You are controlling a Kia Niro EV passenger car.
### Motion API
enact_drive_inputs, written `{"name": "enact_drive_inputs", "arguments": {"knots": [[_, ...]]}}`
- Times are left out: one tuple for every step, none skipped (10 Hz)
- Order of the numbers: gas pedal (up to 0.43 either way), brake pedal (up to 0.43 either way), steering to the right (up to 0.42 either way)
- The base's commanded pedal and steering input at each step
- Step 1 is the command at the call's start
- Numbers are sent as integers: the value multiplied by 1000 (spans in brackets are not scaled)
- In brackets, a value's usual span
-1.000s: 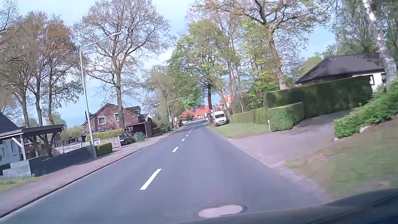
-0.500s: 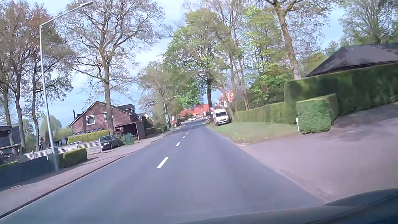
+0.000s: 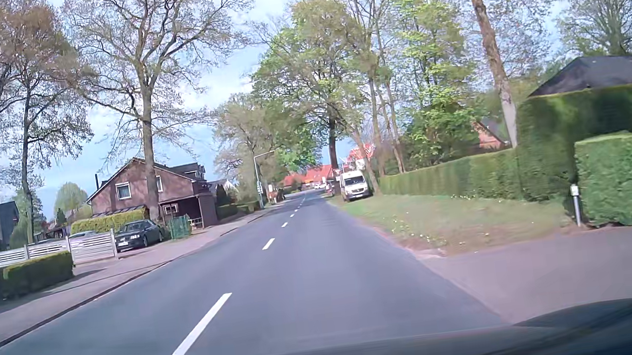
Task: Follow the waypoints while adhering to traffic rules and regulations
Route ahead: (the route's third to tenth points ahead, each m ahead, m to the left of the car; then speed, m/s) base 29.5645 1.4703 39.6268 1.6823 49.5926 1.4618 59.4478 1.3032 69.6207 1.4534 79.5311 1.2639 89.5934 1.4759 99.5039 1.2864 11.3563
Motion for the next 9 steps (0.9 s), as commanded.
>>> {"name": "enact_drive_inputs", "arguments": {"knots": [[0, 0, -6], [0, 0, -7], [0, 0, -6], [0, 0, -6], [0, 0, -7], [0, 0, -6], [0, 0, -6], [8, 0, -6], [20, 0, -6]]}}
